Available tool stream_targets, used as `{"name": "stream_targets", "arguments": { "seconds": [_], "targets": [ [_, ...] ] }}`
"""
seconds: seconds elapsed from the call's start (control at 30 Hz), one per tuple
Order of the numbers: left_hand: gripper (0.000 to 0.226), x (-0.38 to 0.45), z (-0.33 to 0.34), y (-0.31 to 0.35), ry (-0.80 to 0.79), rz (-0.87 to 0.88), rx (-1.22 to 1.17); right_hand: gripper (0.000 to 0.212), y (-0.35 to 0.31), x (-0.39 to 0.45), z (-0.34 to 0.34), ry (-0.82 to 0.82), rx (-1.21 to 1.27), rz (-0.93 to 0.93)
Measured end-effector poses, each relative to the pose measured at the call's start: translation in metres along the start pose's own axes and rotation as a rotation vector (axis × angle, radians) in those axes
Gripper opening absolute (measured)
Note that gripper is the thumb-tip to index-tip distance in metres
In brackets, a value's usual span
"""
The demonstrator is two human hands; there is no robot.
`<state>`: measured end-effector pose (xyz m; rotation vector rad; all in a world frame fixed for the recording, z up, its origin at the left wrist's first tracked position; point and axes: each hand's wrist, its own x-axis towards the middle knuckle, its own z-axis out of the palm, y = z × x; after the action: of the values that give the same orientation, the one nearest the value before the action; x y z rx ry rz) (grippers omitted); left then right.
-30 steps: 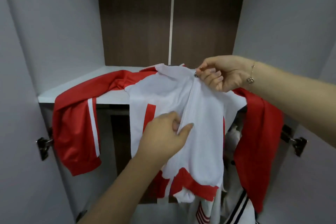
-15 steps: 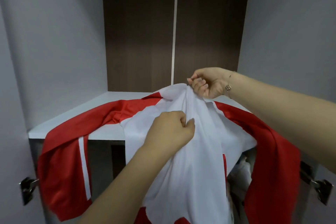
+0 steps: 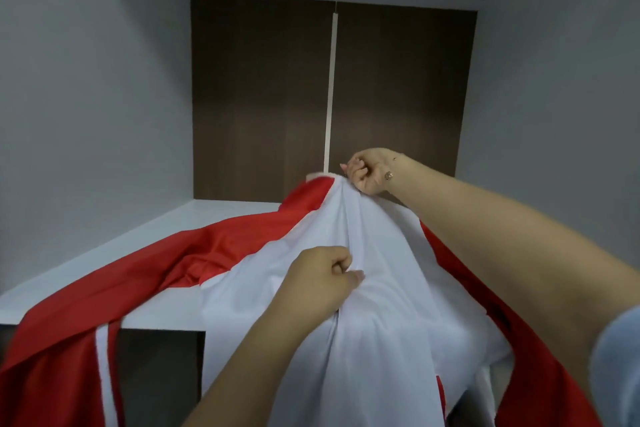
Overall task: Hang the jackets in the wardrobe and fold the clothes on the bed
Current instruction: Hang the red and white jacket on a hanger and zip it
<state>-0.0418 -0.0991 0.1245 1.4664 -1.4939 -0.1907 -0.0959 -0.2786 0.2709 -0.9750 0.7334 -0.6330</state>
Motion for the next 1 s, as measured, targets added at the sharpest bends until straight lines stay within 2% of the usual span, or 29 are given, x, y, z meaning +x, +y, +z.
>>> {"name": "stream_targets", "arguments": {
  "seconds": [0.1, 0.23, 0.4, 0.43, 0.47, 0.5, 0.53, 0.57, 0.6, 0.67, 0.7, 0.73, 0.87, 1.0],
  "targets": [
    [0.044, -0.004, -0.002, 0.0, -0.089, 0.008, -0.055, 0.026, -0.015, 0.017, -0.003, 0.04, 0.09, -0.126],
    [0.04, -0.006, -0.006, 0.003, -0.115, -0.015, -0.095, 0.024, -0.033, 0.023, -0.021, 0.002, -0.074, -0.16],
    [0.052, -0.007, -0.01, 0.012, -0.225, -0.014, -0.099, 0.028, -0.041, 0.025, -0.039, 0.044, -0.171, -0.276],
    [0.053, -0.007, -0.011, 0.013, -0.227, -0.022, -0.101, 0.028, -0.038, 0.025, -0.044, 0.091, -0.312, -0.301],
    [0.053, -0.008, -0.011, 0.014, -0.218, -0.03, -0.101, 0.028, -0.033, 0.025, -0.05, 0.19, -0.574, -0.354],
    [0.052, -0.009, -0.011, 0.015, -0.199, -0.041, -0.105, 0.03, -0.028, 0.025, -0.06, 0.348, -0.941, -0.429],
    [0.049, -0.009, -0.01, 0.015, -0.174, -0.054, -0.117, 0.037, -0.023, 0.023, -0.073, 0.508, -1.316, -0.516],
    [0.046, -0.009, -0.009, 0.015, -0.144, -0.071, -0.137, 0.051, -0.017, 0.019, -0.086, 0.585, -1.585, -0.53],
    [0.041, -0.009, -0.008, 0.015, -0.112, -0.089, -0.16, 0.067, -0.011, 0.014, -0.099, 0.556, -1.7, -0.421],
    [0.035, -0.008, -0.008, 0.016, -0.056, -0.124, -0.21, 0.087, 0.004, 0.003, -0.117, 0.323, -1.656, -0.054],
    [0.036, -0.008, -0.008, 0.016, -0.035, -0.135, -0.236, 0.09, 0.013, -0.001, -0.122, 0.225, -1.615, 0.063],
    [0.036, -0.008, -0.008, 0.015, -0.014, -0.139, -0.248, 0.09, 0.02, -0.002, -0.126, 0.184, -1.588, 0.08],
    [0.025, -0.006, -0.005, 0.011, 0.118, -0.182, -0.16, 0.067, 0.046, 0.004, -0.123, 0.223, -1.505, -0.204],
    [0.009, -0.009, -0.004, 0.009, 0.248, -0.129, -0.015, 0.049, 0.066, -0.019, -0.108, 0.232, -1.51, -0.318]
  ]
}}
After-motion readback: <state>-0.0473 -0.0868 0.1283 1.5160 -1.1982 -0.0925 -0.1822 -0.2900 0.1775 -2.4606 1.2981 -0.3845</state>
